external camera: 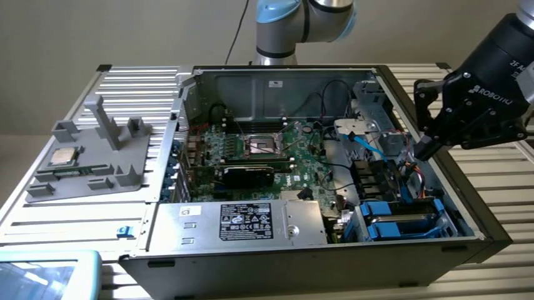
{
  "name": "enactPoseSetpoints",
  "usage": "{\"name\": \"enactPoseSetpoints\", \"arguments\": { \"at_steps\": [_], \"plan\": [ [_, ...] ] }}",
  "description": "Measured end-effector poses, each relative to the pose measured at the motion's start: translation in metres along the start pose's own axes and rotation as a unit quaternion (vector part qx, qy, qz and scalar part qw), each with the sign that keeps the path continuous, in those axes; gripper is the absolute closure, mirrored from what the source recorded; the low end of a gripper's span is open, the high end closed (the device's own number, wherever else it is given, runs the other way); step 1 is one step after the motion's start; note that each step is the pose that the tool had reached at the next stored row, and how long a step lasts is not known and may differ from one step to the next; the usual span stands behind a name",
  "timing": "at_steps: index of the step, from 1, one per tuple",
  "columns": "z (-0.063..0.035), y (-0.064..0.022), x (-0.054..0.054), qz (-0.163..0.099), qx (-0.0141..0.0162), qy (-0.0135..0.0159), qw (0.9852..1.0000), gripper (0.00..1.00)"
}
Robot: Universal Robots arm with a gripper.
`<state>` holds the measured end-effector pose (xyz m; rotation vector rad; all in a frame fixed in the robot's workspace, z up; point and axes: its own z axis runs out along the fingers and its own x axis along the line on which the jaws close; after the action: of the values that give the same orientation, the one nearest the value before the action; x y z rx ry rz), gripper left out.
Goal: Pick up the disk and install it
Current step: 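Insert the second disk wire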
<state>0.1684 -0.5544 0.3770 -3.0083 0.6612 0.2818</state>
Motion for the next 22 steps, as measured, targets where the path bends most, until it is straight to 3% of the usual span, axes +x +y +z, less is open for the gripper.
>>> {"name": "enactPoseSetpoints", "arguments": {
  "at_steps": [5,8,10,15,17,22],
  "plan": [
    [0.0000,0.0007,0.0002,-0.018,0.0045,0.0088,0.9998,0.89],
    [0.0001,0.0009,0.0002,-0.031,0.0068,0.0124,0.9994,0.89],
    [0.0001,0.0008,0.0002,-0.045,0.0067,0.0145,0.9989,0.89],
    [0.0001,0.0009,0.0002,-0.088,0.0040,0.0198,0.9959,0.89],
    [0.0001,0.0009,0.0002,-0.104,0.0033,0.0204,0.9943,0.89],
    [0.0001,0.0008,0.0001,-0.137,0.0069,0.0248,0.9902,0.89]
  ]
}}
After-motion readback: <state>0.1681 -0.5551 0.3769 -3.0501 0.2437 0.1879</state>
